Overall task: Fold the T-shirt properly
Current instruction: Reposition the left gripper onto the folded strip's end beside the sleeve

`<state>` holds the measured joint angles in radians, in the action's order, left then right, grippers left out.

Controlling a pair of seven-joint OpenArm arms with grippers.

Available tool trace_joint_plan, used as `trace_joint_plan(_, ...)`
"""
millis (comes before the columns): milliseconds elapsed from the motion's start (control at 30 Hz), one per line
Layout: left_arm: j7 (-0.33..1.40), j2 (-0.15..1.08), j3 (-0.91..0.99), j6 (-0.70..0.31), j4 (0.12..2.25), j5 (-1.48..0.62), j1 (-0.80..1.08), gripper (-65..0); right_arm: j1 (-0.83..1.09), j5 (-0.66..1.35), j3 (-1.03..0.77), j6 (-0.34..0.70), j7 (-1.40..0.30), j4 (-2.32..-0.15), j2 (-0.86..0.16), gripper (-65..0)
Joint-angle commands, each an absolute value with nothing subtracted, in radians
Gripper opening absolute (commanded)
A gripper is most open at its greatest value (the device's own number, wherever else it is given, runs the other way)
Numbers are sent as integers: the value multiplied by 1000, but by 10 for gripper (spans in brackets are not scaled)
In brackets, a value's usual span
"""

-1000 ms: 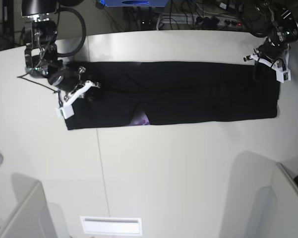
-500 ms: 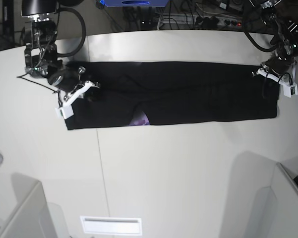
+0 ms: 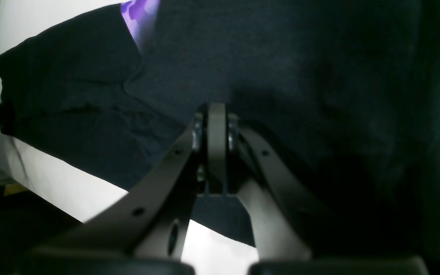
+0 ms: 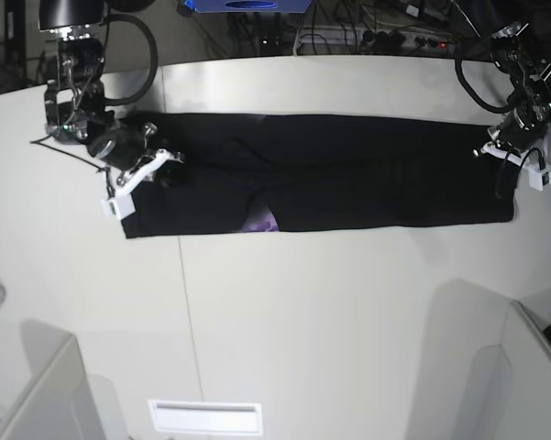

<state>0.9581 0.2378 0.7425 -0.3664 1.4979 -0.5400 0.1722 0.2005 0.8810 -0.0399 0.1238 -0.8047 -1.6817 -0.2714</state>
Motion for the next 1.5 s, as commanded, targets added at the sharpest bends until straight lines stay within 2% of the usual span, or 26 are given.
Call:
trace_joint_plan(0,943,259,748,-364,1535,-553,174,-650,189,889,-48,131,-789,-1695,-285,-650)
trace_joint_plan(700,935,300,780,-369,1348,-552,107,-650,189,894,-48,131,-789,-1698,-288,-650)
trace_joint_plan(867,935,302,786,-371,1417,-553,107,-650,189,894,-48,131,-789,-1704,-288,-650)
trace_joint_plan(967,943,297,866,-372,1531,-555,117,-650,189,894,-48,131,-789,-1704,-288,-650)
trace_joint_plan(1133,944,295,1018,-461,1662,-555,154,-650,200,894,-48,131,-789,-1704,-288,-650)
trace_joint_plan(1300,938,348,1018,-575,1593,-553,197,-650,202,894,-48,131,-789,-1704,-288,-650)
trace_joint_plan(1333,938,349,1018,-588,1575,-553,199,-620,202,894,-48,131,-789,-1704,-288,-650)
trace_joint_plan(1467,937,355,1021,-684,1472,-553,199,-176,202,894,-47,131,-789,-1704,-288,-650)
